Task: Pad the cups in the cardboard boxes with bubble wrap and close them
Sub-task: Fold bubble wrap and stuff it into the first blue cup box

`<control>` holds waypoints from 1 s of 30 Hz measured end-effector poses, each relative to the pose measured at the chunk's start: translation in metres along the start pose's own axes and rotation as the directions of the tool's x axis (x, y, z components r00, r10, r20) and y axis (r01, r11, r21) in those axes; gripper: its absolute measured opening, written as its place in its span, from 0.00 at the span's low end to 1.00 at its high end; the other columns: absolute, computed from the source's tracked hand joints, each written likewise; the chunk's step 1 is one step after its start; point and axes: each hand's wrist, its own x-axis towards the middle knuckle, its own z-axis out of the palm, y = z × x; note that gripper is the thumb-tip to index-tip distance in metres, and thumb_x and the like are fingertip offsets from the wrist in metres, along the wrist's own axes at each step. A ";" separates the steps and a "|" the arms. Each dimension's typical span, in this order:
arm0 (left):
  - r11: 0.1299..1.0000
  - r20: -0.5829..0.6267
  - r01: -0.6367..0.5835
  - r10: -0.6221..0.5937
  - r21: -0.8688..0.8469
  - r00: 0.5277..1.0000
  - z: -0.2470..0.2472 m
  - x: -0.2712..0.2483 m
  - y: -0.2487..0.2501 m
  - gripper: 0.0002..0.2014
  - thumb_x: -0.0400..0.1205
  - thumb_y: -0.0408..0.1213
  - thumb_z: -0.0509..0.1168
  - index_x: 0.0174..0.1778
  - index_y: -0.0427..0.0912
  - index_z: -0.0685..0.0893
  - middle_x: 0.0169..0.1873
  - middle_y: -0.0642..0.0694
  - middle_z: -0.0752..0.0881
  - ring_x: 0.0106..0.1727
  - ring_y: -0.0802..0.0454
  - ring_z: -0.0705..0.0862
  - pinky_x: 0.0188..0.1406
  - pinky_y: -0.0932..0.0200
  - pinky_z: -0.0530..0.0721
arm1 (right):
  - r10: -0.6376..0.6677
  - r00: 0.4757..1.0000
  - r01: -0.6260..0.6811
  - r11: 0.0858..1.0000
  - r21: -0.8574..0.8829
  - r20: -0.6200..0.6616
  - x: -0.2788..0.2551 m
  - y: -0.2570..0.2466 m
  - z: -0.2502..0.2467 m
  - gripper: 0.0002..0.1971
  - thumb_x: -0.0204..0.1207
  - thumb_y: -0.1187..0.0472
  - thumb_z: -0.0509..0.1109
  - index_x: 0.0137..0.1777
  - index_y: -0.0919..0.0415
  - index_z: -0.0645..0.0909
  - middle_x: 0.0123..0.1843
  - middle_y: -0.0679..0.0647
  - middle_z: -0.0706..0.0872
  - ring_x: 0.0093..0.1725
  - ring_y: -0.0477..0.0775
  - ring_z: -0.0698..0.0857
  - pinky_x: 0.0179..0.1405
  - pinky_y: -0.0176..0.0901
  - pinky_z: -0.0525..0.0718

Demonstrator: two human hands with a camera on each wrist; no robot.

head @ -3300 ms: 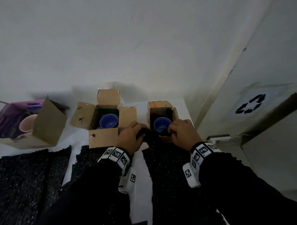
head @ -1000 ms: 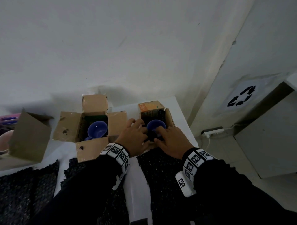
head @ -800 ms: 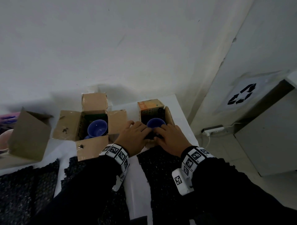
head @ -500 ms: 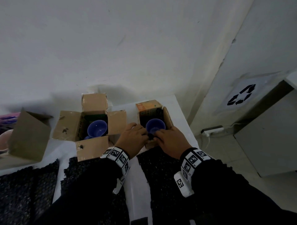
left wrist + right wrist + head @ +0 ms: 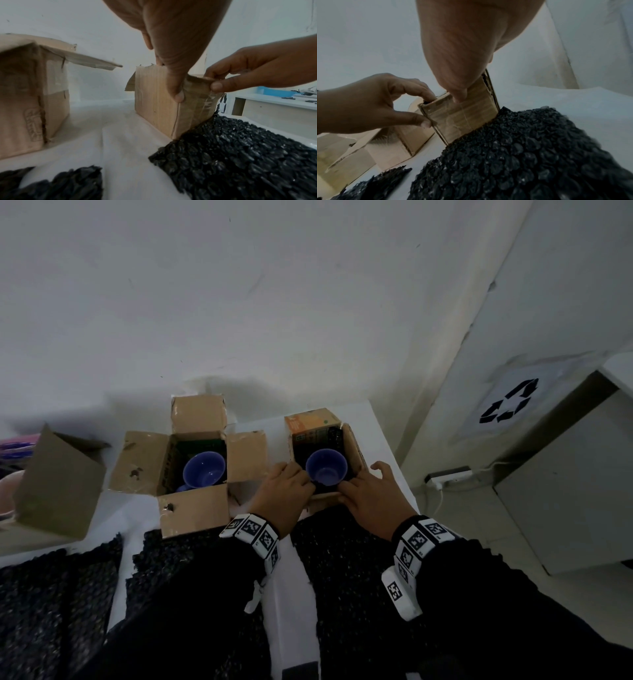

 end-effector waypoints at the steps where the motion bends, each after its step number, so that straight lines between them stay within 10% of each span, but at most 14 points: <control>1: 1.000 0.027 -0.018 0.017 0.013 0.999 -0.001 0.001 0.001 0.11 0.63 0.35 0.78 0.37 0.49 0.86 0.37 0.49 0.83 0.45 0.44 0.80 0.50 0.51 0.74 | 0.004 1.000 -0.005 1.000 0.008 0.007 -0.001 0.000 0.001 0.05 0.76 0.55 0.64 0.42 0.49 0.81 0.36 0.45 0.85 0.45 0.53 0.84 0.62 0.57 0.63; 6: 0.994 0.025 -0.096 0.095 0.056 0.995 -0.001 -0.001 -0.001 0.13 0.60 0.30 0.76 0.36 0.50 0.86 0.34 0.50 0.84 0.40 0.45 0.83 0.64 0.47 0.75 | 0.048 0.998 -0.048 0.999 0.016 0.029 0.002 -0.005 -0.001 0.05 0.70 0.60 0.72 0.42 0.48 0.81 0.42 0.45 0.84 0.47 0.53 0.83 0.57 0.55 0.62; 11: 0.999 0.068 -0.022 0.019 0.036 0.998 -0.008 0.000 0.006 0.22 0.69 0.28 0.70 0.57 0.47 0.75 0.34 0.50 0.85 0.40 0.44 0.84 0.72 0.42 0.66 | 0.047 0.995 -0.047 0.999 -0.007 0.086 0.005 -0.004 -0.003 0.08 0.70 0.62 0.72 0.47 0.50 0.80 0.39 0.46 0.85 0.46 0.54 0.84 0.58 0.57 0.61; 20: 0.987 0.167 0.161 -0.163 0.026 0.972 -0.019 -0.007 0.020 0.17 0.75 0.28 0.64 0.56 0.48 0.78 0.55 0.46 0.85 0.72 0.42 0.71 0.77 0.34 0.50 | 0.024 0.983 -0.025 1.000 0.004 0.181 0.000 -0.007 -0.007 0.13 0.77 0.63 0.63 0.61 0.56 0.74 0.53 0.54 0.84 0.57 0.60 0.79 0.57 0.54 0.61; 23: 0.980 0.188 0.197 -0.188 -0.029 0.964 -0.018 -0.008 0.022 0.16 0.80 0.36 0.63 0.63 0.49 0.77 0.64 0.47 0.83 0.78 0.45 0.65 0.77 0.37 0.48 | 0.054 0.998 -0.057 0.996 0.068 0.038 -0.016 -0.009 -0.014 0.20 0.70 0.58 0.71 0.63 0.54 0.77 0.64 0.52 0.80 0.63 0.58 0.75 0.57 0.53 0.66; 26: 0.977 0.218 0.207 -0.190 -0.057 0.957 -0.012 -0.015 0.028 0.26 0.82 0.47 0.61 0.77 0.48 0.68 0.76 0.46 0.73 0.82 0.47 0.56 0.78 0.38 0.47 | 0.178 0.982 -0.167 0.975 0.150 -0.063 -0.043 -0.011 -0.021 0.14 0.67 0.56 0.74 0.52 0.54 0.78 0.55 0.52 0.80 0.55 0.61 0.78 0.48 0.51 0.70; 30: 0.982 0.212 0.187 -0.175 -0.037 0.962 -0.012 -0.036 0.045 0.38 0.81 0.53 0.62 0.84 0.45 0.53 0.84 0.44 0.55 0.84 0.43 0.49 0.80 0.40 0.51 | 0.335 0.902 -0.380 0.916 0.131 0.273 -0.090 -0.019 -0.017 0.27 0.65 0.30 0.66 0.56 0.48 0.75 0.58 0.50 0.77 0.59 0.60 0.76 0.52 0.53 0.72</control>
